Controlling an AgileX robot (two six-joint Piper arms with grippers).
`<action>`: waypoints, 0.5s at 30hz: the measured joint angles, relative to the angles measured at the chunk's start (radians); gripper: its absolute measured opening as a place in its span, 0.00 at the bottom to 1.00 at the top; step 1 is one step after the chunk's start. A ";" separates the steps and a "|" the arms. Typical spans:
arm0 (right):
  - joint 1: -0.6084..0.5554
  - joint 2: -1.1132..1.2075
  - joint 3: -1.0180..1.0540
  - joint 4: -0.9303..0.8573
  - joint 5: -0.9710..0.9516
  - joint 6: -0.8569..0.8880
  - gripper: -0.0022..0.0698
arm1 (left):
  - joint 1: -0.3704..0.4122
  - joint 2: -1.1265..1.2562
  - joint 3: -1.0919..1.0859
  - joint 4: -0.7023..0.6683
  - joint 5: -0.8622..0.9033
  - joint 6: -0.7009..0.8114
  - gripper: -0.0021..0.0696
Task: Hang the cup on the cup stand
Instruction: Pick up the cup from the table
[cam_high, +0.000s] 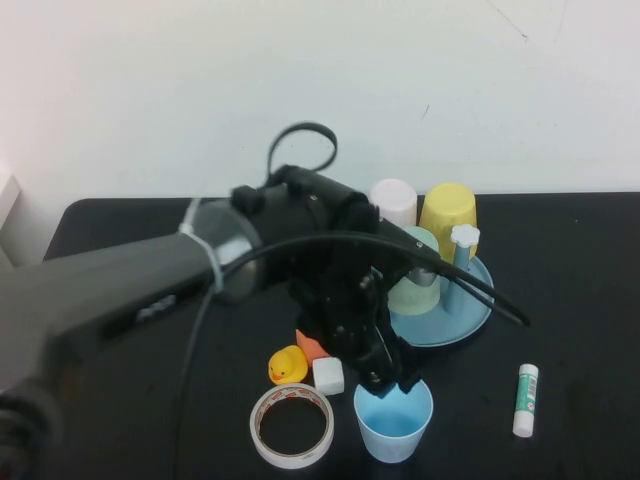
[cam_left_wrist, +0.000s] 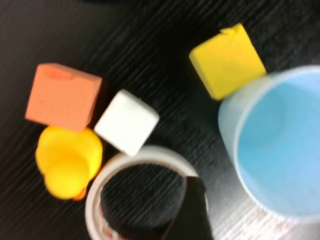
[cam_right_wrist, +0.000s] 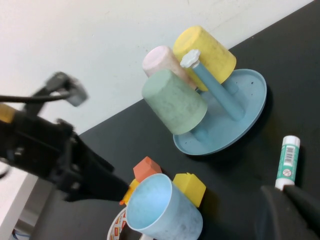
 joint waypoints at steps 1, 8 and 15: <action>0.000 0.000 0.000 0.000 0.000 0.000 0.03 | 0.000 0.017 -0.007 0.000 -0.006 -0.007 0.76; 0.000 0.000 0.000 0.001 0.000 -0.011 0.03 | 0.000 0.128 -0.015 -0.040 -0.060 -0.018 0.71; 0.000 0.000 0.000 0.002 0.000 -0.013 0.03 | 0.000 0.188 -0.015 -0.047 -0.122 -0.039 0.45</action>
